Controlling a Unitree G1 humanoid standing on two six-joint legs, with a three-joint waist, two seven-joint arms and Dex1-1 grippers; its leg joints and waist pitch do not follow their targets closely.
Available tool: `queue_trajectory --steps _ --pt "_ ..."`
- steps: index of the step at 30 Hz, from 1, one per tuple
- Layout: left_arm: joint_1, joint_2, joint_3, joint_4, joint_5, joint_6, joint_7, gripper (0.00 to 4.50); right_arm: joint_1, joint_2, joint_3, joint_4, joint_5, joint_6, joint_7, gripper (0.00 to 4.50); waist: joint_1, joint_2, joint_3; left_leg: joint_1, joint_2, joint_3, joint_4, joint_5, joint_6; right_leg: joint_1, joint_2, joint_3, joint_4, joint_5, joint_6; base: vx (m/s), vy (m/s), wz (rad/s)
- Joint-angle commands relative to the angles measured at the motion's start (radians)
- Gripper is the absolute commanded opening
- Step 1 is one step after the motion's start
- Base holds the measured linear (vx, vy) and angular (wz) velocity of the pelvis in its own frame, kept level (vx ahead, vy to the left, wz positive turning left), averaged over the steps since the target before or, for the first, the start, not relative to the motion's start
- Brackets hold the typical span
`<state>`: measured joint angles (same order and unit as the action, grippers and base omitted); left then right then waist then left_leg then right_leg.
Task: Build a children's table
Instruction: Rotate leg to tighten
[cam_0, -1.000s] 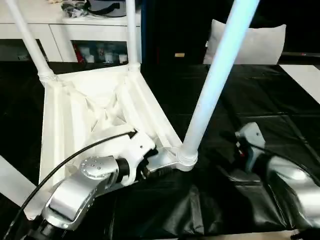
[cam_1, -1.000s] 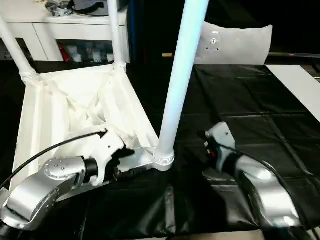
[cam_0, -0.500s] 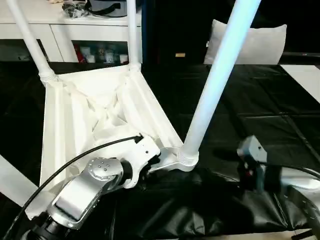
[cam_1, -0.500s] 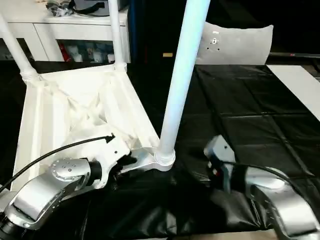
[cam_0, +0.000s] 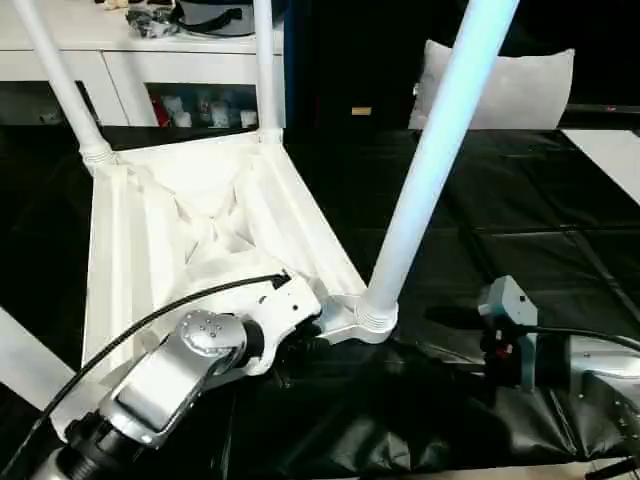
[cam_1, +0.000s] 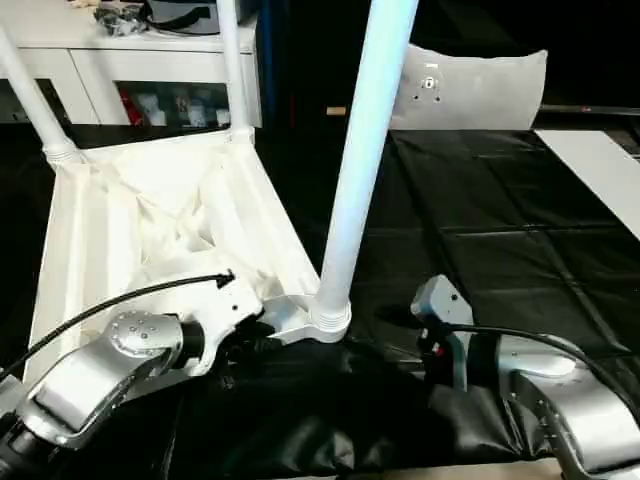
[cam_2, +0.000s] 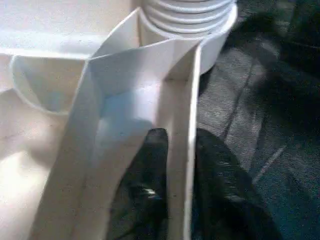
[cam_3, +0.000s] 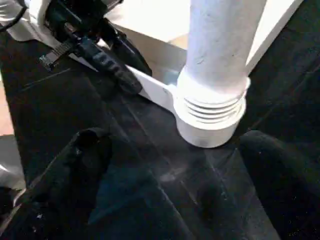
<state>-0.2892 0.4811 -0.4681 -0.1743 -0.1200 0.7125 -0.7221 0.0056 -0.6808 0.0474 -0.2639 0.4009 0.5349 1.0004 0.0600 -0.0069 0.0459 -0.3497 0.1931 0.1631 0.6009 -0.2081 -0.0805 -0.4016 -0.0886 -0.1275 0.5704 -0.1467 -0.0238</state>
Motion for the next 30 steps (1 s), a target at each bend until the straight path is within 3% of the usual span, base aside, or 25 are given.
queue_trajectory --steps 1,4,8,11,12,13,15,18,21,23,25,28,30 --pt "-0.024 0.010 -0.002 0.045 0.026 -0.047 -0.008 0.58 -0.014 0.002 -0.008 0.002 0.015 -0.005 -0.001 4.50 0.002 -0.004 -0.048 -0.003 0.018 -0.014 -0.067 -0.285 0.060 0.042 -0.052 0.028 -0.115 -0.617 0.028 0.000 0.000 0.00" --pt "-0.048 0.027 -0.004 0.117 0.034 -0.205 -0.078 0.22 -0.029 0.017 -0.021 0.009 0.026 0.006 -0.024 4.50 0.000 -0.004 -0.046 0.001 0.011 -0.014 -0.062 -0.304 0.062 0.037 -0.050 0.020 -0.129 -0.663 0.052 0.000 0.000 0.00" --pt "-0.079 0.062 -0.043 0.235 0.063 -0.484 -0.205 0.05 -0.025 0.020 -0.010 0.014 -0.002 -0.028 -0.037 4.50 -0.002 0.001 -0.048 0.002 0.018 -0.021 -0.069 -0.323 0.058 0.044 -0.054 0.014 -0.133 -0.620 0.047 0.000 0.000 0.00" --pt "-0.103 0.055 -0.056 0.301 0.068 -0.567 -0.250 0.05 -0.019 0.012 -0.006 0.008 -0.001 -0.033 -0.019 4.50 -0.005 0.005 -0.045 0.014 0.020 -0.021 -0.068 -0.361 0.044 0.042 -0.060 0.004 -0.137 -0.640 0.046 0.000 0.000 0.00" --pt "-0.116 0.036 -0.068 0.334 0.064 -0.636 -0.280 0.05 -0.015 0.005 -0.010 0.001 0.013 -0.019 -0.003 4.50 -0.001 0.010 -0.040 0.028 0.020 -0.020 -0.065 -0.378 0.045 0.033 -0.061 -0.001 -0.148 -0.660 0.040 0.000 0.000 0.00" --pt "-0.124 0.028 -0.076 0.355 0.064 -0.681 -0.300 0.05 -0.014 0.002 -0.012 -0.001 0.021 -0.016 0.001 4.50 -0.001 0.011 -0.041 0.033 0.020 -0.019 -0.063 -0.386 0.042 0.032 -0.063 -0.002 -0.149 -0.664 0.037 0.000 0.000 0.00" --pt "-0.137 0.003 -0.103 0.388 0.072 -0.792 -0.341 0.05 -0.005 -0.012 -0.019 -0.013 0.038 -0.009 0.011 4.50 0.002 0.012 -0.045 0.022 0.032 -0.028 -0.075 -0.382 0.041 0.051 -0.068 0.001 -0.136 -0.615 0.024 0.000 0.000 0.00" --pt "-0.150 -0.015 -0.115 0.435 0.083 -0.871 -0.362 0.05 0.000 -0.017 -0.022 -0.018 0.042 -0.009 0.008 4.50 0.014 0.017 -0.047 0.018 0.036 -0.026 -0.081 -0.357 0.045 0.052 -0.076 0.017 -0.125 -0.571 -0.005 0.000 0.000 0.00" --pt "-0.160 -0.031 -0.102 0.482 0.080 -0.898 -0.359 0.05 0.005 -0.016 -0.025 -0.014 0.034 -0.015 0.000 4.50 0.030 0.017 -0.053 0.019 0.039 -0.019 -0.082 -0.306 0.050 0.051 -0.078 0.030 -0.114 -0.536 -0.034 0.000 0.000 0.00" --pt "-0.171 -0.041 -0.074 0.537 0.088 -0.917 -0.339 0.05 0.009 -0.015 -0.026 -0.013 0.029 -0.021 0.004 4.50 0.034 0.016 -0.055 0.009 0.042 -0.019 -0.085 -0.282 0.053 0.058 -0.079 0.032 -0.106 -0.513 -0.041 0.000 0.000 0.00" --pt "-0.173 -0.050 -0.045 0.564 0.085 -0.869 -0.311 0.05 0.009 -0.016 -0.023 -0.009 0.028 -0.026 0.003 4.50 0.035 0.013 -0.056 0.005 0.041 -0.017 -0.085 -0.277 0.052 0.060 -0.081 0.034 -0.101 -0.507 -0.040 0.000 0.000 0.00" --pt "-0.169 -0.052 0.001 0.581 0.039 -0.741 -0.320 0.05 -0.001 -0.019 -0.014 0.005 0.036 -0.021 0.012 4.50 0.032 0.013 -0.052 0.005 0.036 -0.018 -0.083 -0.289 0.046 0.059 -0.083 0.028 -0.109 -0.578 -0.020 0.000 0.000 0.00" --pt "-0.162 -0.023 0.011 0.582 0.004 -0.695 -0.392 0.05 -0.025 -0.011 -0.002 0.024 0.044 -0.023 0.029 4.50 0.022 0.002 -0.050 0.001 0.030 -0.018 -0.080 -0.289 0.046 0.059 -0.083 0.022 -0.116 -0.628 0.006 0.000 0.000 0.00"
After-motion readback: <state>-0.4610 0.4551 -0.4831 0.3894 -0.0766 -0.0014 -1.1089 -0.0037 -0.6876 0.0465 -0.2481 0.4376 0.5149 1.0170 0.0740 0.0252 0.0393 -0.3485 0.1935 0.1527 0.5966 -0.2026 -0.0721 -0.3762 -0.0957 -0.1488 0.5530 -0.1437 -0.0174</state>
